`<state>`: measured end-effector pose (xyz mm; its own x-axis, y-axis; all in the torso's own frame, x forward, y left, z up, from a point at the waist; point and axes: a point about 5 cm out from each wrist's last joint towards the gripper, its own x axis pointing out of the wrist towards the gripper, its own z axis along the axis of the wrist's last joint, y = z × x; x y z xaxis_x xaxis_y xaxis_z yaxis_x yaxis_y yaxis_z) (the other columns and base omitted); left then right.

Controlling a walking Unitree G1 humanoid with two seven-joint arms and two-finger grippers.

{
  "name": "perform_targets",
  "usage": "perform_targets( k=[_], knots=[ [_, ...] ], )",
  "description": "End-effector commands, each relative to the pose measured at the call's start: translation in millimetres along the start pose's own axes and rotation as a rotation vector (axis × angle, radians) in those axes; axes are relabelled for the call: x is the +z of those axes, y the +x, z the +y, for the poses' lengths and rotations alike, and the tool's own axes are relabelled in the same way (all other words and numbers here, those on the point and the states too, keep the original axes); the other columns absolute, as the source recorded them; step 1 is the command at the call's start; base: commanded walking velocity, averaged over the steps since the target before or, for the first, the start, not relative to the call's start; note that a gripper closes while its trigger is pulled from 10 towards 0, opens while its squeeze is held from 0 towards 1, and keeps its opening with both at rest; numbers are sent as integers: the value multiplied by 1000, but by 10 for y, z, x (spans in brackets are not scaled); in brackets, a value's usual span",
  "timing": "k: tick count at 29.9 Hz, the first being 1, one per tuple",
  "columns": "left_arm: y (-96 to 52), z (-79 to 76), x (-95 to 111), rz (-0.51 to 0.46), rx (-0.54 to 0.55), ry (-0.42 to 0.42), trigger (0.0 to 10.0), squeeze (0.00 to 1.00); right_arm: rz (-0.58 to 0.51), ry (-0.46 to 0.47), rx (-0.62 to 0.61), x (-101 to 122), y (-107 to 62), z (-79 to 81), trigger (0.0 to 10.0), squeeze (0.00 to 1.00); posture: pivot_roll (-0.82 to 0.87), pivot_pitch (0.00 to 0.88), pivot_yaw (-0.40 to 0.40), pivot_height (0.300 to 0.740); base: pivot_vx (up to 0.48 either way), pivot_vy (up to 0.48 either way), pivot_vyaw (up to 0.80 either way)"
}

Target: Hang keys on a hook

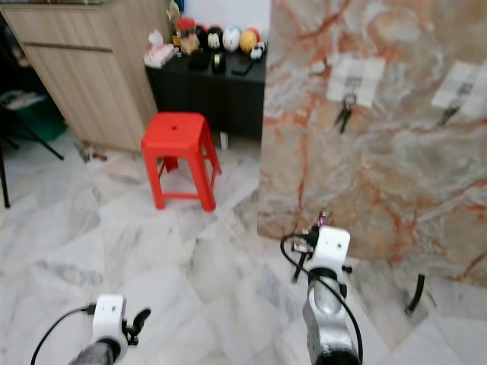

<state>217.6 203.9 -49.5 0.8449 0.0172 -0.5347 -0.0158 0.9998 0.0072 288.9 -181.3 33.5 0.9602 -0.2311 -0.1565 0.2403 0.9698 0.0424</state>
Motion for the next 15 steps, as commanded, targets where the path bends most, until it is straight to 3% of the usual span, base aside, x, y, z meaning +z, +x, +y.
perform_targets(
  k=[1, 15],
  knots=[
    [-18, 38, -27, 12, 3, 15, 10000, 0, -31, 9, -1, 72, 33, 27, 10000, 0, 109, 76, 9, 740, 0, -311, 0],
    [-12, 43, -13, 9, 4, 13, 10000, 0, -76, 3, -43, 200, 106, -83, 10000, 0, 97, 77, 11, 740, 0, -319, 0]
  ],
)
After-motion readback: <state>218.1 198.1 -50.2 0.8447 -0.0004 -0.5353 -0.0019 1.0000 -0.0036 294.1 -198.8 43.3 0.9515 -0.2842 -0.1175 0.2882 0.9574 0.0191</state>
